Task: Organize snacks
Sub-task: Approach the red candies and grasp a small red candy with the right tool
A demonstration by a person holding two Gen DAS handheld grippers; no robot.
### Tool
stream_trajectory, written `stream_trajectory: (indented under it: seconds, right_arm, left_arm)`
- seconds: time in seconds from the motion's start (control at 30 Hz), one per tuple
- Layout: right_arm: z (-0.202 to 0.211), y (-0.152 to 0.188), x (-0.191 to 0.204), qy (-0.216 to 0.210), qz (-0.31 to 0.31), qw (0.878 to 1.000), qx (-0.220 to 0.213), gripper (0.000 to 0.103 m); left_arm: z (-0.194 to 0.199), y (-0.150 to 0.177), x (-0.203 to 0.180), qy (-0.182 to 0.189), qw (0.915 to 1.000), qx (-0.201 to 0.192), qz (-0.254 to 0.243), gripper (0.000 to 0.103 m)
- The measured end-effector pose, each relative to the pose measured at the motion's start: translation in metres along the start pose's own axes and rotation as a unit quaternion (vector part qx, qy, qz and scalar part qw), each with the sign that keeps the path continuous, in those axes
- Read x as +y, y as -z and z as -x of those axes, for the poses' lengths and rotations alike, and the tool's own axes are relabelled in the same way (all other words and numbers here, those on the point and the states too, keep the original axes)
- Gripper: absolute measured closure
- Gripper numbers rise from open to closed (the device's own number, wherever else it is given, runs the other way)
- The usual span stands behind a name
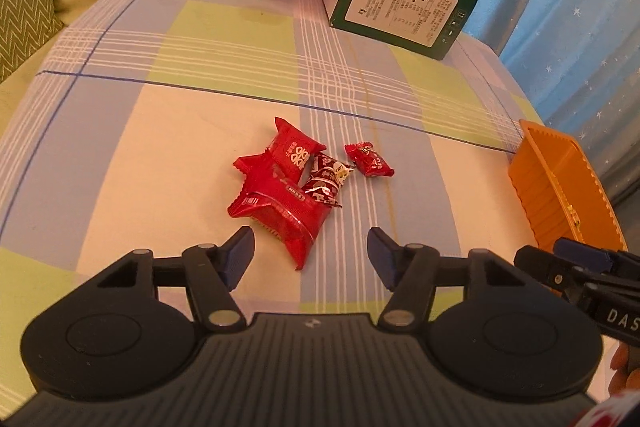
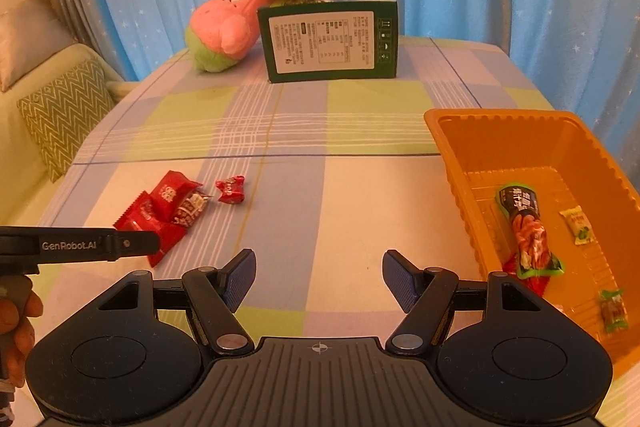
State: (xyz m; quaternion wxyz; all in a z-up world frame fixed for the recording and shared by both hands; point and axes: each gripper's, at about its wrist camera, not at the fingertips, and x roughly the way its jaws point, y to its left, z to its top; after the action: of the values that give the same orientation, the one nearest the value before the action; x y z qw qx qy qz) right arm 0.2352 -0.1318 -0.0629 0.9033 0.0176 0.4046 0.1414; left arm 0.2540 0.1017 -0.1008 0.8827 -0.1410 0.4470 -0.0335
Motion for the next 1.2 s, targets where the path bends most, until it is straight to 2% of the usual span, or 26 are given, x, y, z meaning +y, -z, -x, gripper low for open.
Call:
stream_trajectory:
  seconds: [0.23,0.33,0.5,0.57,0.7,0.97,1.13,1.2]
  right_arm:
    - [-0.015,0.002,-0.005,0.004,-0.001,1.0,0.009,0.033]
    - [-0.019,0.002,-0.007,0.004,-0.002,1.0,0.011,0.033]
    - [-0.025,0.002,-0.007,0.005,-0.002,1.0,0.012,0.033]
    - [-0.027,0.002,-0.007,0.005,0.0,1.0,0.013,0.033]
    - [-0.032,0.001,-0.005,0.002,0.002,1.0,0.014,0.033]
    - [-0.048,-0.008,0.008,-0.025,0.011,1.0,0.004,0.033]
    - [-0.064,-0.019,0.023,-0.052,0.02,0.998,-0.01,0.033]
    - [-0.073,-0.024,0.028,-0.06,0.021,0.998,-0.012,0.033]
  left_arm:
    - [-0.019,-0.012,0.004,0.01,0.9998,-0.01,0.011,0.046]
    - [-0.026,-0.015,0.004,-0.006,0.9999,-0.01,0.006,0.046]
    - [-0.029,-0.018,0.014,-0.025,0.9994,-0.016,0.018,0.056]
    - [-0.03,-0.019,0.016,-0.024,0.9994,-0.018,0.017,0.057]
    - [-0.029,-0.022,0.016,-0.023,0.9996,-0.019,0.003,0.071]
    - [-0.014,-0.019,0.025,-0.012,0.999,0.0,-0.044,0.073]
    - [-0.008,-0.016,0.034,-0.02,0.9973,0.012,-0.07,0.073]
    - [-0.007,-0.015,0.036,-0.028,0.9967,0.008,-0.076,0.068]
